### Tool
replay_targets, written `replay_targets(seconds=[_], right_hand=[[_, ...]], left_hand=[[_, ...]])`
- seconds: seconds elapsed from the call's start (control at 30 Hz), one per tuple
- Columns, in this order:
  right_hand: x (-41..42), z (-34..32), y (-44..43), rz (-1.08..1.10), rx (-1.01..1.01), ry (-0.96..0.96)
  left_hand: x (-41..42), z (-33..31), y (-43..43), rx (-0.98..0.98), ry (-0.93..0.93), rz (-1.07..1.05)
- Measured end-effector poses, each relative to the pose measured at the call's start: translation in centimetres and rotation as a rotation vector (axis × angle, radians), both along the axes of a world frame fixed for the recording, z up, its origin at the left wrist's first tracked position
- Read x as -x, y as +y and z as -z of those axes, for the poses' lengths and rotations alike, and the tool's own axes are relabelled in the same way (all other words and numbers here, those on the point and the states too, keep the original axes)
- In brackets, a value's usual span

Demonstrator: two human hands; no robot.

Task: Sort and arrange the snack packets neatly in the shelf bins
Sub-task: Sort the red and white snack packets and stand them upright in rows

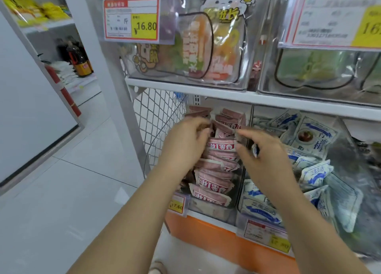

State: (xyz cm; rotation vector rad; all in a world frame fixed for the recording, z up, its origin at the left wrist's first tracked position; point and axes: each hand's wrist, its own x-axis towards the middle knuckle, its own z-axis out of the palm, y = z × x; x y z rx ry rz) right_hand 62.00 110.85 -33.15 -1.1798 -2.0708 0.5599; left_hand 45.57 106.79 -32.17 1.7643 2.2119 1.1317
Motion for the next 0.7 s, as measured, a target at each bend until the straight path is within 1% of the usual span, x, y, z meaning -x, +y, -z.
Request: replay_targets(seconds=[0.1,0.2,0.3,0.43,0.53,0.6,0.63,0.7], right_hand=[[0.5,0.6,0.9,-0.082,0.022,-0.19],[0.3,0.8,1.4,-0.133,0.064,-0.231],[-0.1,0.9,1.8,-0.16,0.07,-0.233],[-0.1,0.9,2.0,-0.176,0.078,-0.244],[-0.3,1.0,2.0,-0.194,0.071,-0.217],[-0.5,0.9,1.9,-0.202,0.082,-0.205],[-0.5,0.9,1.9,-0.207,0.086,-0.201],[-0.5,0.9,1.8,-0.212,0.094,-0.198]], left_hand=[[1.2,-0.8,6.1,0.243,0.233,-0.002],[2.1,-0.9,9.9,0.522,0.287,0.026],[2.4,-0.2,10.9,0.622,0.346,0.055],[2.6,1.0,11.3,0.597,0.278,0.04],[2.2,0.1,10.2,0.527,0.239,-0.008],[2.0,-1.0,8.4,0.387,0.225,-0.099],[2.1,-1.2,7.4,0.256,0.202,-0.14],[2.1,-1.3,5.0,-0.015,0.065,-0.171]])
